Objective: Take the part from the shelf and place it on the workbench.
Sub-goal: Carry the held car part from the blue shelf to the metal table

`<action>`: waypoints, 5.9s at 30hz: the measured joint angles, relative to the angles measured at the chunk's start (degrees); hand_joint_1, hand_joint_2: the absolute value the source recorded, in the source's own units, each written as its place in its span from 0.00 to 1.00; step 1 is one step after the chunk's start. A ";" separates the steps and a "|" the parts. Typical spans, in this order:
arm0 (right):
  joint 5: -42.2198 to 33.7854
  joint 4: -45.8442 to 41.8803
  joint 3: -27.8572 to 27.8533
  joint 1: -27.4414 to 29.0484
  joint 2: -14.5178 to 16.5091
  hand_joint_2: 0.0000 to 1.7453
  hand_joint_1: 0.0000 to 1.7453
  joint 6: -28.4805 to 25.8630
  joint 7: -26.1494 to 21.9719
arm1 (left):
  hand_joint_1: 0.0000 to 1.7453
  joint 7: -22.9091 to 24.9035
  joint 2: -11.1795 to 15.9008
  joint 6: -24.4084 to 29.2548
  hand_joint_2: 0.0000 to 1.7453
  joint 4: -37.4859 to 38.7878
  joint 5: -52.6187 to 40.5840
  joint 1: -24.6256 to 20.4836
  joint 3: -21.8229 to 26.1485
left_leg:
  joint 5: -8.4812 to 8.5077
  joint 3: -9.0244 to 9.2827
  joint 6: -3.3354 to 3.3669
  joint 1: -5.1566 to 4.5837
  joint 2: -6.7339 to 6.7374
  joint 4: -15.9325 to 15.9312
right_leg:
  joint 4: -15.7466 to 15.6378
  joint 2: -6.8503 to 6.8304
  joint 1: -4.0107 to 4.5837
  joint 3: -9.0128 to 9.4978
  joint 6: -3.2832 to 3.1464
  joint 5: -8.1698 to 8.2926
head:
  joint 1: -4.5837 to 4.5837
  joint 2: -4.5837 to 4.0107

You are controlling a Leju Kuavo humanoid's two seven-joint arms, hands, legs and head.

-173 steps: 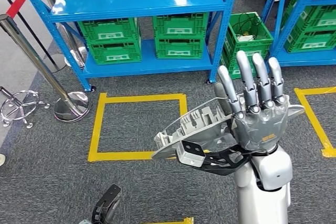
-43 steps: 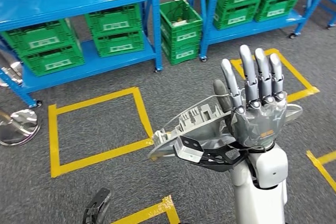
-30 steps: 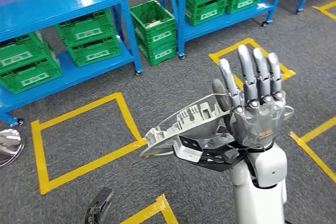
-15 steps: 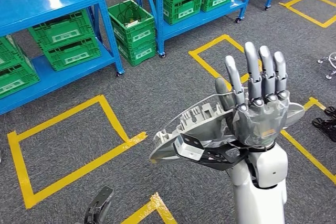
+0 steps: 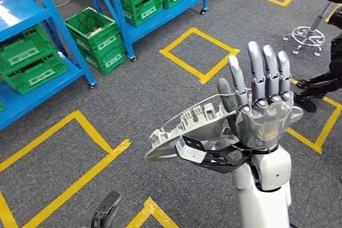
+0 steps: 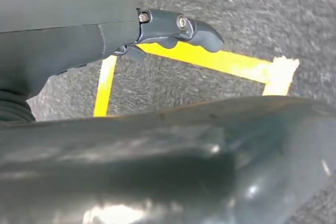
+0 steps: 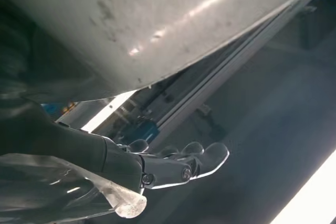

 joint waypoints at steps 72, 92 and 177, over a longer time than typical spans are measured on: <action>-0.02 -0.24 -1.81 1.59 -0.28 1.00 0.00 -0.05 -5.43 | 0.00 -1.55 -0.61 0.43 0.00 -0.06 -3.54 -0.55 -2.19 | 4.55 1.74 0.38 0.20 -2.56 -6.38 | 0.90 2.39 0.44 -1.07 0.13 0.08 | 0.50 0.02; -0.02 -0.40 -1.87 1.47 -0.11 1.00 0.00 -0.05 -5.98 | 0.00 -1.46 -0.68 0.33 0.00 -0.07 -3.74 -0.81 -2.13 | 6.13 1.68 3.11 -0.09 -1.85 -7.49 | 11.76 1.46 -0.56 -6.18 2.96 -5.97 | 0.68 0.02; -0.02 -1.87 -2.83 1.69 0.17 1.00 0.00 -0.05 -4.92 | 0.00 -0.51 -1.02 2.47 0.00 -0.07 -4.15 -0.69 -0.40 | 7.52 -0.48 1.81 -0.77 -1.87 -6.72 | -0.30 0.74 -0.09 2.12 1.47 -1.80 | 0.07 0.01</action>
